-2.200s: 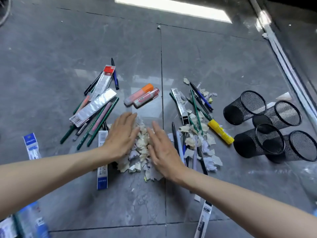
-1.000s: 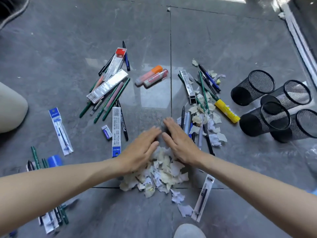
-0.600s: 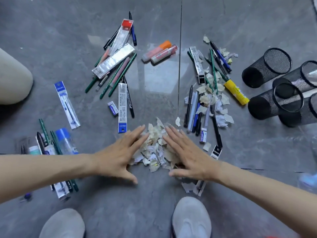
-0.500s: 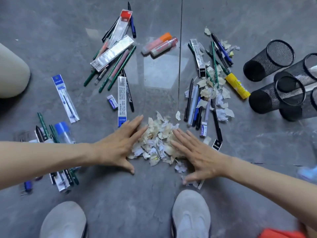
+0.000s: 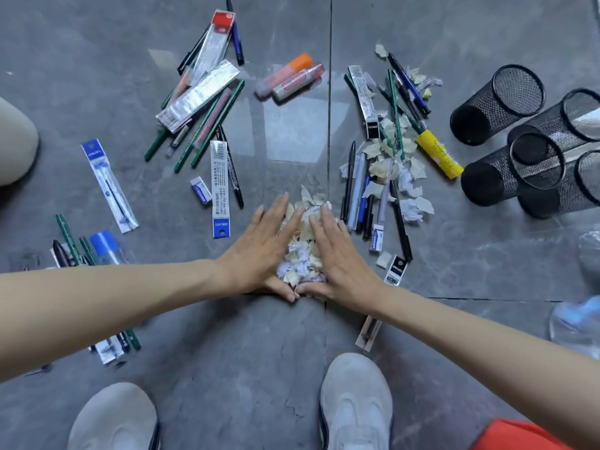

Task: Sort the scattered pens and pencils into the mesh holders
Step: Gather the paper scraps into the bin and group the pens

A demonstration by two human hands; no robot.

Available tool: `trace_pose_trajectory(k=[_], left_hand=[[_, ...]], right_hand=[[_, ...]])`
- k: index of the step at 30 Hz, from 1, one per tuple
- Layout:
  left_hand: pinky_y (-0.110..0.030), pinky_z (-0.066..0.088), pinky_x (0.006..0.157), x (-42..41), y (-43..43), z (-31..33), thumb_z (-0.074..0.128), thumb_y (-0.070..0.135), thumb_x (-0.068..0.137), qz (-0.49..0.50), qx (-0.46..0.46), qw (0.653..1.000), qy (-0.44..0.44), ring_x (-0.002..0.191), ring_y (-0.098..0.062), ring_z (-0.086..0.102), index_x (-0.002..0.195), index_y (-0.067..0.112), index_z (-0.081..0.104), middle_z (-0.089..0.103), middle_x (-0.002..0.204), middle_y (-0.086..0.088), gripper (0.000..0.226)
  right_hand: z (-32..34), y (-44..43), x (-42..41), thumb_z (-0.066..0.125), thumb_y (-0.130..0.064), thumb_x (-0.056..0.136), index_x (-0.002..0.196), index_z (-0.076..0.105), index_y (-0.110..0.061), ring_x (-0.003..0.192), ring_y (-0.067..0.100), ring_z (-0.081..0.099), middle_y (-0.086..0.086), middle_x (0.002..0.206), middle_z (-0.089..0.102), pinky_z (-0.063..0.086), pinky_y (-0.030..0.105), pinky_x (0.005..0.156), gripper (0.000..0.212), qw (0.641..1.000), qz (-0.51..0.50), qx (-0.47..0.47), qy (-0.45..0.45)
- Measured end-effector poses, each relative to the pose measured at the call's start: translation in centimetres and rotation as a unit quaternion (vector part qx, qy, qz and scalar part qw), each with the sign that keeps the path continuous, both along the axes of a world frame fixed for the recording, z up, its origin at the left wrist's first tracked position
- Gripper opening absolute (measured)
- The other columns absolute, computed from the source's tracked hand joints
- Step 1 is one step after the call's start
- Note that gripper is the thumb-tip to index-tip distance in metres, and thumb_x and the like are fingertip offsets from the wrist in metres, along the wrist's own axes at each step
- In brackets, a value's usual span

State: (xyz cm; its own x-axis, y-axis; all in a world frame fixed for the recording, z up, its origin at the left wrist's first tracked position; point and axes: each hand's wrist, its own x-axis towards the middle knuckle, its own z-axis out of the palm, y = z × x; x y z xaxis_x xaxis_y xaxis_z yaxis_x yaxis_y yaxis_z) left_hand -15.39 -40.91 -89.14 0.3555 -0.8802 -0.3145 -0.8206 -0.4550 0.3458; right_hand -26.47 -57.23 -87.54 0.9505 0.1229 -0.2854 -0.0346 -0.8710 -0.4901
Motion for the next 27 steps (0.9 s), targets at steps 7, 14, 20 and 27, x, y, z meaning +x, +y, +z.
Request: trace_pose_trajectory(k=[7,14,20,27], left_hand=[[-0.037,0.001,0.117,-1.4,-1.9,0.4,0.057,0.069,0.069,0.026,-0.078,0.996,0.026,0.142,-0.024,-0.001,0.141,0.001,-0.005,0.012,0.155,-0.019,0.117],[-0.010,0.020,0.108,-2.4,-4.8,0.6,0.057,-0.011,0.079,0.207,-0.238,0.928,0.198,0.129,-0.014,0.037,0.147,0.009,0.020,0.037,0.144,-0.013,0.080],[0.003,0.031,0.084,-1.0,-6.1,4.2,0.065,-0.010,0.075,0.306,-0.300,0.879,0.210,0.104,-0.014,0.054,0.132,0.005,0.050,0.057,0.120,-0.013,0.061],[-0.030,0.048,0.088,4.9,-4.0,12.3,0.062,-0.005,0.073,0.354,-0.308,0.850,0.239,0.100,-0.024,0.060,0.111,0.018,0.061,0.059,0.111,-0.012,0.045]], right_hand=[[-0.1,1.3,0.2,0.049,0.012,0.078,0.147,0.014,0.004,0.145,0.024,0.013,0.016,0.156,0.012,0.005,0.024,0.119,0.077,0.983,-0.109,0.140,-0.041],[1.4,4.7,3.0,0.046,0.013,0.080,0.132,0.044,-0.013,0.115,0.014,0.050,0.001,0.122,0.055,0.037,0.021,0.100,0.058,0.816,-0.478,0.321,-0.059],[5.5,4.4,6.8,0.046,0.007,0.085,0.089,0.051,-0.013,0.072,0.016,0.052,0.003,0.076,0.053,0.043,0.026,0.063,0.021,0.658,-0.607,0.444,-0.031],[12.9,5.1,13.1,0.043,-0.035,0.094,0.060,0.057,-0.017,0.047,0.010,0.057,-0.002,0.054,0.058,0.043,0.015,0.047,0.040,0.439,-0.546,0.713,0.045]])
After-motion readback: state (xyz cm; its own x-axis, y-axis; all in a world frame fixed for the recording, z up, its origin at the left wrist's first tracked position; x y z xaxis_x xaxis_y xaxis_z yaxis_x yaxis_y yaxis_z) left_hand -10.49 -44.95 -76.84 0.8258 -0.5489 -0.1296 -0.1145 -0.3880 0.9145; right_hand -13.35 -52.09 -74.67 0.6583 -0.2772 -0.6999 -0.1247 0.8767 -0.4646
